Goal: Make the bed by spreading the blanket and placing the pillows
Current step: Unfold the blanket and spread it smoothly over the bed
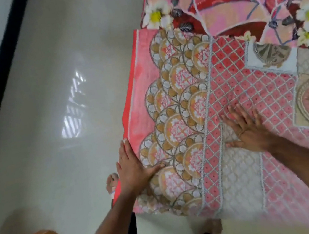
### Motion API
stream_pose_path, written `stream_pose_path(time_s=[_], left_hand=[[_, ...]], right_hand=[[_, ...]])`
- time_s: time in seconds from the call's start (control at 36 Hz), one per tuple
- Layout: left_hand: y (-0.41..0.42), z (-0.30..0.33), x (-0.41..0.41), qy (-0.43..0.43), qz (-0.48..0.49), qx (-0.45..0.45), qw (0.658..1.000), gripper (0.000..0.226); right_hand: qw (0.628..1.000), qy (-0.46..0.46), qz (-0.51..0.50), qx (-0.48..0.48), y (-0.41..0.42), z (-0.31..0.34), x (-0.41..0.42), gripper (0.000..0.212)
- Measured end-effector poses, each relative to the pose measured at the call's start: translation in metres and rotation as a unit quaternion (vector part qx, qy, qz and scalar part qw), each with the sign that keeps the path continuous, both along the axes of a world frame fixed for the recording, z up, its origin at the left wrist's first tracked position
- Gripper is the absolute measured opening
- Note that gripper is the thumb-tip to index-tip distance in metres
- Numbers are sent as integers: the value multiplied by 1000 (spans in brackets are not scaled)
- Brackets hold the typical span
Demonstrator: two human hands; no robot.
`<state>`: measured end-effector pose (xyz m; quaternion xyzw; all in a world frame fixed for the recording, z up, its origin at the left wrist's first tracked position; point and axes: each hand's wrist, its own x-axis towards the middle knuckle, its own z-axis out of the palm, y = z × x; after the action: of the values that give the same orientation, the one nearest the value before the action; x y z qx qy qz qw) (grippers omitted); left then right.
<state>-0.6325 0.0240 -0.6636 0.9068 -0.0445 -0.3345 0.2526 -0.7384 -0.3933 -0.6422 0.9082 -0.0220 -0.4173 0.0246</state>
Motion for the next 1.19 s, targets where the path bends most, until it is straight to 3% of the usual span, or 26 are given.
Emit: stream_pose_path(time_s=[0.14,0.22,0.28,0.36,0.44,0.5,0.56,0.64,0.67,0.75,0.83,0.89,0.97,1.06,1.11,1.19], left_hand=[[17,-8,34,47,-73,-39,996,152],[22,-11,50,67,-117,-21,991,146],[23,-11,64,83,-153,11,985,144],[22,-3,89,103,-219,71,968,137],[17,2,123,84,-197,96,972,112],[4,8,153,29,-116,55,991,91],[-17,13,186,-65,-97,21,993,74],[-63,24,235,-209,-251,-8,945,68],[-82,27,249,-233,-305,-25,923,69],[-142,29,290,-277,-414,-44,866,70],[-191,21,325,-278,-492,-37,824,71],[-212,11,350,-262,-531,-24,806,77],[-230,6,389,-286,-552,-19,783,85],[-233,15,420,-329,-545,-75,768,65],[-233,19,436,-281,-538,-91,789,51],[-227,17,448,-87,-515,-39,852,43]], right_hand=[[981,-60,-183,18,61,-1,10,121],[952,-97,-290,35,106,-2,23,127],[941,-129,-309,43,137,-3,35,129],[954,-179,-235,57,187,-3,58,123],[961,-234,-100,110,236,-9,74,112],[958,-248,-55,131,260,-13,80,102],[954,-253,-26,159,271,-20,86,92],[941,-264,94,189,263,-22,100,75],[936,-277,93,197,256,-20,105,68],[920,-339,-71,183,213,-12,125,67],[885,-351,-300,63,145,-6,142,81],[842,-331,-426,-5,97,-6,147,89],[745,-303,-590,-77,38,-9,160,96],[683,-280,-669,-87,8,-11,195,94],[690,-276,-661,-102,12,-12,223,93],[767,-287,-564,-106,53,-17,265,87]])
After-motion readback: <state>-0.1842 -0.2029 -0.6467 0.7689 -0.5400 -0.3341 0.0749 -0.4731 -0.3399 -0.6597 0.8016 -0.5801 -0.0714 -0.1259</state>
